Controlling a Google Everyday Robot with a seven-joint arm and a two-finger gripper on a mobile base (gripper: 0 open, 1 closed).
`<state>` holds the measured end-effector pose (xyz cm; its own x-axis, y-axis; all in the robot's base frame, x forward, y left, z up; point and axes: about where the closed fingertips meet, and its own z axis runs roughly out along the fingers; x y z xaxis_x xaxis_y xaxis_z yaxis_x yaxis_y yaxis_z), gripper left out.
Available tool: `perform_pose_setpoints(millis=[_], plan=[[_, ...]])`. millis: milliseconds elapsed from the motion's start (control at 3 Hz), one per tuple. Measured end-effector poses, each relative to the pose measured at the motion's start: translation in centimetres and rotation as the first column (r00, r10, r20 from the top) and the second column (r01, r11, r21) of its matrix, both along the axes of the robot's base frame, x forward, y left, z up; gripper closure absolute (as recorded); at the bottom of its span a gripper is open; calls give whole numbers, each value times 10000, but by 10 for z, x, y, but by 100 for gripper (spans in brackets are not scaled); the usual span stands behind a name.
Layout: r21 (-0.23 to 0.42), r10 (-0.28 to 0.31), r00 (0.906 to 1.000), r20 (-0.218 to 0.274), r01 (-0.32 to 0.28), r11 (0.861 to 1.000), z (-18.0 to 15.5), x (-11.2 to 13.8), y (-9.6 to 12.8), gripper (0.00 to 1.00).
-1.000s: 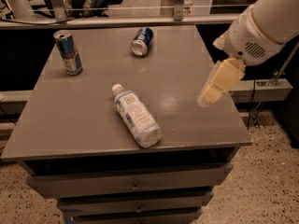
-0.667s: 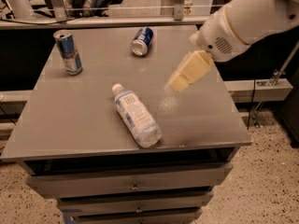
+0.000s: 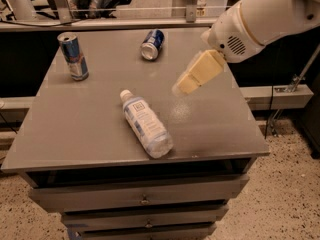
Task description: Knock redbull can over
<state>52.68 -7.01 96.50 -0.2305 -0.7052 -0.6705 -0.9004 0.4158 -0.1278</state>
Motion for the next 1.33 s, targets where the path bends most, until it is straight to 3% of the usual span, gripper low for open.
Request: perform_pose_setpoints(millis=[333,667,1000,1333], plan=[[204,236,9995,193,-240,9995,2,4,10,0],[1005,828,9929,854,-913,9907,10,31,57,0],[2058,1149,9826,1460,-1438,9680,20,68,112,0],[3054,1419,9656,2181,-2056,9298,18,100,176,0]])
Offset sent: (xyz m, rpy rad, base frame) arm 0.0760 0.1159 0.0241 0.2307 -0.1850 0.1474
